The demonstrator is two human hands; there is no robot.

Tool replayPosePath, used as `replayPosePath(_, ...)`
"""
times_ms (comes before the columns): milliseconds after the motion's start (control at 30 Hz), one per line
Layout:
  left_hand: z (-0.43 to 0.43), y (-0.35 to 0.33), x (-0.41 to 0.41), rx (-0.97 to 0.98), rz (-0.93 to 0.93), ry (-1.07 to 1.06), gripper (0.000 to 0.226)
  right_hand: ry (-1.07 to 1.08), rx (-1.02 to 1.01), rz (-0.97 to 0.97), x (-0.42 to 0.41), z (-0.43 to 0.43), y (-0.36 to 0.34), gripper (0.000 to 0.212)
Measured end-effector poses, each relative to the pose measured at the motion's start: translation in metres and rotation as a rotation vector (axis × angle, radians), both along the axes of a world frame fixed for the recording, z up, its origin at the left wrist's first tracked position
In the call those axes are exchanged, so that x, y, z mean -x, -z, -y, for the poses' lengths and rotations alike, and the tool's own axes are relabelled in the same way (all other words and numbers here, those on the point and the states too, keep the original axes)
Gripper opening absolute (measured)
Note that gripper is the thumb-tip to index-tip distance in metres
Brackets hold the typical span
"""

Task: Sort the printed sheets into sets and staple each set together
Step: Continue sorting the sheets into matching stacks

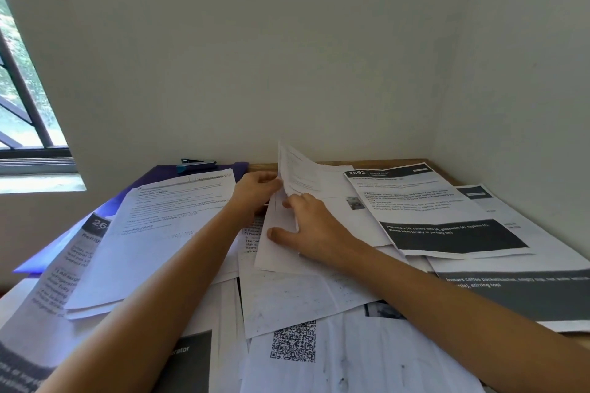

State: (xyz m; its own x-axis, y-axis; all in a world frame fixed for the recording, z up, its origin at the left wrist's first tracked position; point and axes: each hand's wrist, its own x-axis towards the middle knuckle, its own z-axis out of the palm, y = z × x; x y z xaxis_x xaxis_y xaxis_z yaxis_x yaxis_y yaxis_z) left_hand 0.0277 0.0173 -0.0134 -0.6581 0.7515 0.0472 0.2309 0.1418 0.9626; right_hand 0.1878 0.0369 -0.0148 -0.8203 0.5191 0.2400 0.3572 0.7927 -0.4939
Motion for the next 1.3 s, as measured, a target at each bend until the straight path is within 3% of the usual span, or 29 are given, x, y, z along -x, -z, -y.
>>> replayPosePath(133,0.001,0.003,0.0,-0.019,-0.13,-0.038,0.026,-0.116,0.063,-0.057,-0.003,0.003,0.0,0.057)
replayPosePath(300,0.0,0.005,0.0,-0.029,-0.151,-0.039,0.017,-0.059,0.215,-0.102,-0.005,-0.007,-0.004,0.043)
replayPosePath(400,0.0,0.004,0.001,-0.039,-0.022,-0.016,0.022,0.026,0.26,-0.159,-0.002,-0.019,-0.004,0.039)
replayPosePath(600,0.001,-0.003,-0.004,-0.112,0.31,0.102,0.018,0.121,0.302,-0.179,0.002,-0.024,-0.003,0.07)
replayPosePath(833,0.001,-0.005,-0.006,-0.113,0.386,0.179,0.016,0.16,0.296,-0.211,0.008,-0.014,-0.006,0.074)
replayPosePath(1133,0.002,-0.005,-0.006,-0.085,0.325,0.143,0.015,0.188,0.312,-0.218,0.007,-0.018,-0.007,0.053)
replayPosePath(1300,0.002,-0.001,0.002,-0.04,0.064,-0.007,0.03,0.191,0.295,-0.223,0.004,-0.022,-0.007,0.052)
